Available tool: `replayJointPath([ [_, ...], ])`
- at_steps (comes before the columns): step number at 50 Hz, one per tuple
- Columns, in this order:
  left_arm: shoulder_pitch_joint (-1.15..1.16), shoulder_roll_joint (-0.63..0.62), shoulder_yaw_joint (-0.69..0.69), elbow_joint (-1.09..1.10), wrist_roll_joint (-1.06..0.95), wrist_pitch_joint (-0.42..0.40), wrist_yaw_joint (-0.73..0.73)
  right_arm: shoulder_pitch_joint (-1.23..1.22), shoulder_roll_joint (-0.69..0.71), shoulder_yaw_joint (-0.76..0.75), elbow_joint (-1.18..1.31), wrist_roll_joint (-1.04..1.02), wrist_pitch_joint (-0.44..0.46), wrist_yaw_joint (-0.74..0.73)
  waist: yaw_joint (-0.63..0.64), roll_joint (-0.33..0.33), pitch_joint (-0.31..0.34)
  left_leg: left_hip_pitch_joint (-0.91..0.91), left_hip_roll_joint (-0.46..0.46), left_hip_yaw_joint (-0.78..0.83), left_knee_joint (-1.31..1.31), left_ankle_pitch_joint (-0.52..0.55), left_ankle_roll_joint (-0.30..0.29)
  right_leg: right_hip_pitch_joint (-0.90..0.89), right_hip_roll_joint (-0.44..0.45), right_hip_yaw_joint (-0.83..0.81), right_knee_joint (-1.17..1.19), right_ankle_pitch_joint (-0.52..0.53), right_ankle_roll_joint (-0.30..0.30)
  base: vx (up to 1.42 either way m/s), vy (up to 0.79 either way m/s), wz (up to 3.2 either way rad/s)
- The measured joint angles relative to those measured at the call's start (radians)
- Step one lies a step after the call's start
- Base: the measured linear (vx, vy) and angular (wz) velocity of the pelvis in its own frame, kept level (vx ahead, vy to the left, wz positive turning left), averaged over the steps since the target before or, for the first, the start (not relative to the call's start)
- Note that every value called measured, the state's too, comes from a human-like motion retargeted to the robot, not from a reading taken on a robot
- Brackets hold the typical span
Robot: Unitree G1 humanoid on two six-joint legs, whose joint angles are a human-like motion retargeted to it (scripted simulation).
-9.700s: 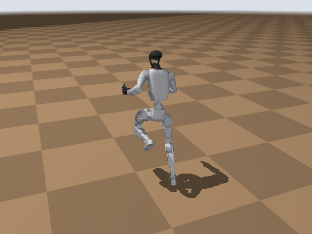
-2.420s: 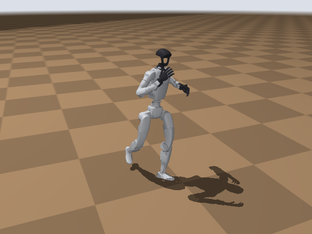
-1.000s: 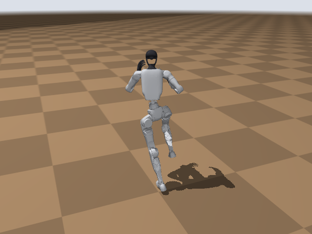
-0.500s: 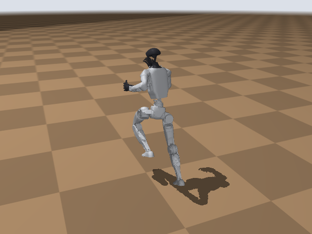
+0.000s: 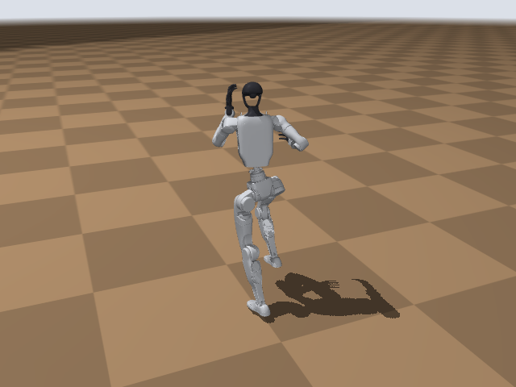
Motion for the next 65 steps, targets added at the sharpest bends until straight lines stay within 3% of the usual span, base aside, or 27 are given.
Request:
replayJointPath([
  [3,0.046,0.014,-0.01,-0.029,-0.092,-0.024,-0.047,0.072,-0.021,-0.01,0.005,0.006,0.025,0.036,-0.073,0.009,-0.033,0.133,-0.004,0.011,-0.084,0.215,-0.033,0.262,-0.01,-0.056,-0.674,0.11,0.07,1.37,-0.29,1.04],
  [5,0.099,0.029,0.008,-0.061,-0.152,-0.038,-0.062,0.043,-0.036,0.009,0.034,-0.029,0.06,0.053,-0.107,-0.076,-0.008,0.209,-0.066,0.056,0.048,0.171,0.02,0.501,-0.053,-0.039,-1.109,0.185,0.151,1.35,-0.39,0.91],
  [7,0.181,0.04,0.023,-0.087,-0.17,-0.031,-0.087,-0.032,-0.054,0.042,0.073,-0.092,0.097,0.052,-0.091,-0.173,0.015,0.163,-0.127,0.093,0.432,0.025,0.093,0.649,-0.118,-0.002,-1.315,0.218,0.222,1.24,-0.4,0.09],
  [9,0.279,0.041,0.03,-0.104,-0.188,-0.016,-0.126,-0.119,-0.067,0.085,0.116,-0.136,0.114,0.037,-0.031,-0.213,0.026,-0.001,-0.162,0.096,0.914,-0.108,0.138,0.698,-0.144,0.031,-1.366,0.248,0.228,1.07,-0.33,-0.5],
  [11,0.408,0.053,0.062,-0.113,-0.19,0.006,-0.138,-0.217,-0.075,0.14,0.159,-0.142,0.1,-0.008,0.059,-0.209,0.054,-0.184,-0.177,0.096,1.354,-0.193,0.127,0.704,-0.128,0.079,-1.312,0.24,0.151,0.99,-0.24,-1.02],
  [14,0.725,0.051,0.147,-0.098,-0.198,0.045,-0.123,-0.489,-0.063,0.261,0.191,-0.163,0.067,-0.11,0.185,-0.187,0.128,-0.433,-0.193,0.105,1.828,-0.307,0.136,0.655,-0.081,0.157,-1.036,0.05,0.029,0.97,-0.19,-1.27],
  [17,1.159,0.043,0.297,-0.132,-0.382,0.056,-0.165,-0.909,0.013,0.351,0.158,-0.212,0.074,-0.15,0.28,-0.228,0.139,-0.678,-0.182,0.163,2.003,-0.378,0.162,0.645,-0.067,0.223,-0.875,-0.073,0.012,1.14,-0.19,-1.18],
  [20,1.533,0.123,0.415,-0.23,-0.496,0.061,-0.233,-1.145,0.137,0.354,0.061,-0.238,0.077,-0.176,0.491,-0.311,0.077,-0.816,-0.162,0.226,1.844,-0.381,0.163,0.764,-0.071,0.306,-1.001,0.026,0.054,1.35,-0.11,-1.54],
  [25,1.739,0.288,0.502,-0.3,-0.477,0.094,-0.363,-1.142,0.154,0.355,-0.093,-0.261,0.059,-0.2,0.834,-0.445,-0.019,-0.741,-0.091,0.389,1.079,-0.317,0.263,0.958,-0.154,0.37,-1.29,0.546,0.2,1.42,0.09,-0.95],
  [27,1.746,0.27,0.528,-0.314,-0.472,0.117,-0.415,-1.105,0.128,0.361,-0.107,-0.272,0.062,-0.162,0.868,-0.424,-0.031,-0.562,-0.091,0.458,0.614,-0.269,0.231,1.052,-0.131,0.345,-1.318,0.653,0.219,1.43,0.23,-0.27],
  [28,1.746,0.247,0.543,-0.327,-0.471,0.122,-0.425,-1.081,0.116,0.368,-0.113,-0.282,0.061,-0.15,0.875,-0.378,-0.015,-0.426,-0.102,0.471,0.35,-0.236,0.173,1.121,-0.095,0.331,-1.297,0.664,0.208,1.44,0.27,-0.37],
  [30,1.738,0.201,0.573,-0.369,-0.449,0.116,-0.419,-1.013,0.095,0.373,-0.132,-0.28,0.044,-0.143,0.865,-0.216,0.022,-0.16,-0.055,0.425,-0.059,-0.181,0.005,1.235,0.035,0.27,-1.104,0.602,0.153,1.43,0.31,-0.25],
  [32,1.671,0.164,0.565,-0.401,-0.377,0.104,-0.411,-0.943,0.082,0.377,-0.137,-0.253,0.034,-0.119,0.823,-0.104,0.03,-0.046,0.017,0.339,-0.184,-0.142,-0.073,1.148,0.079,0.148,-0.618,0.433,0.076,1.3,0.29,0.04],
  [33,1.604,0.151,0.547,-0.405,-0.354,0.097,-0.388,-0.926,0.083,0.386,-0.125,-0.255,0.04,-0.106,0.805,-0.106,0.027,-0.044,0.017,0.31,-0.195,-0.111,-0.044,1.022,0.039,0.108,-0.308,0.346,0.054,1.15,0.23,-0.07],
  [35,1.402,0.12,0.471,-0.38,-0.336,0.083,-0.312,-0.9,0.105,0.411,-0.074,-0.314,0.053,-0.097,0.752,-0.169,0.023,-0.113,-0.027,0.263,-0.131,-0.073,0.095,0.728,-0.023,0.12,0.234,0.239,0.043,1.04,0.15,0.11],
  [37,1.137,0.086,0.331,-0.291,-0.264,0.065,-0.23,-0.81,0.133,0.421,-0.007,-0.389,0.048,-0.12,0.662,-0.208,0.036,-0.238,-0.043,0.217,0.142,-0.205,0.205,0.499,0.043,0.15,0.583,0.164,0.066,0.99,0.08,0.77],
  [40,0.651,0.058,0.13,-0.105,-0.165,0.052,-0.096,-0.636,0.143,0.391,0.048,-0.378,0.027,-0.139,0.534,-0.207,0.054,-0.31,-0.04,0.156,0.356,-0.37,0.261,0.171,0.118,0.111,0.856,0.077,0.095,1.03,0.07,0.92],
  [42,0.422,0.042,0.093,-0.071,-0.138,0.028,-0.056,-0.496,0.07,0.323,-0.017,-0.308,-0.007,-0.108,0.382,-0.166,0.05,-0.248,-0.048,0.117,0.321,-0.365,0.214,0.054,0.054,0.082,0.836,0.027,0.071,1.21,0.08,1.54],
  [45,0.227,0.065,0.104,-0.094,-0.082,0.003,-0.034,-0.281,-0.078,0.199,-0.092,-0.21,-0.031,-0.066,0.14,-0.08,0.021,-0.101,-0.036,0.061,0.162,-0.222,0.104,-0.009,-0.066,0.043,0.59,-0.017,0.014,1.31,-0.06,1.4],
  [47,0.154,0.083,0.095,-0.092,0.001,0.01,-0.075,-0.157,-0.136,0.127,-0.083,-0.153,-0.025,-0.026,0.079,-0.015,-0.035,-0.059,0.014,0.078,0.065,-0.028,0.013,-0.036,-0.052,0.014,0.282,-0.023,-0.048,1.28,-0.24,0.27],
  [50,0.107,0.092,0.064,-0.101,-0.001,0.003,-0.119,0.034,-0.147,0.027,-0.052,-0.175,-0.006,0.01,0.013,0.036,-0.075,0.053,0.051,0.066,-0.054,0.253,-0.06,0.114,-0.022,-0.035,-0.339,0.054,-0.005,1.4,-0.31,0.57],
  [51,0.106,0.094,0.062,-0.103,-0.009,-0.001,-0.119,0.071,-0.138,0.018,-0.038,-0.196,-0.001,0.003,-0.001,0.025,-0.074,0.089,0.035,0.051,-0.046,0.273,-0.057,0.215,-0.024,-0.046,-0.6,0.093,0.027,1.42,-0.35,0.79],
  [54,0.131,0.108,0.079,-0.107,-0.079,-0.017,-0.087,0.085,-0.115,0.027,0.02,-0.237,0.04,-0.019,-0.028,-0.087,-0.009,0.188,-0.07,0.008,0.172,0.175,-0.004,0.558,-0.081,-0.052,-1.27,0.204,0.163,1.42,-0.42,0.65],
  [57,0.257,0.105,0.095,-0.109,-0.15,-0.015,-0.113,-0.003,-0.089,0.077,0.08,-0.224,0.104,0.003,0.025,-0.213,0.041,0.111,-0.135,0.052,0.713,-0.026,0.066,0.704,-0.167,-0.021,-1.427,0.259,0.244,1.28,-0.42,-0.29],
  [60,0.551,0.06,0.193,-0.082,-0.183,0.007,-0.135,-0.191,-0.04,0.202,0.19,-0.149,0.136,-0.002,0.127,-0.224,0.096,-0.129,-0.131,0.056,1.358,-0.186,0.134,0.713,-0.176,0.0,-1.312,0.272,0.143,1.08,-0.29,-0.77],
  [62,0.873,0.001,0.305,-0.029,-0.13,0.025,-0.086,-0.418,-0.001,0.307,0.269,-0.141,0.124,-0.051,0.209,-0.212,0.153,-0.281,-0.15,0.049,1.672,-0.266,0.143,0.65,-0.148,0.06,-1.059,0.117,0.056,1.06,-0.21,-1.43],
  [65,1.303,-0.086,0.417,0.03,-0.22,0.028,-0.114,-0.797,0.088,0.358,0.274,-0.16,0.11,-0.099,0.344,-0.26,0.185,-0.512,-0.179,0.118,1.921,-0.334,0.173,0.622,-0.153,0.141,-0.824,-0.051,0.033,1.18,-0.14,-1.29],
])
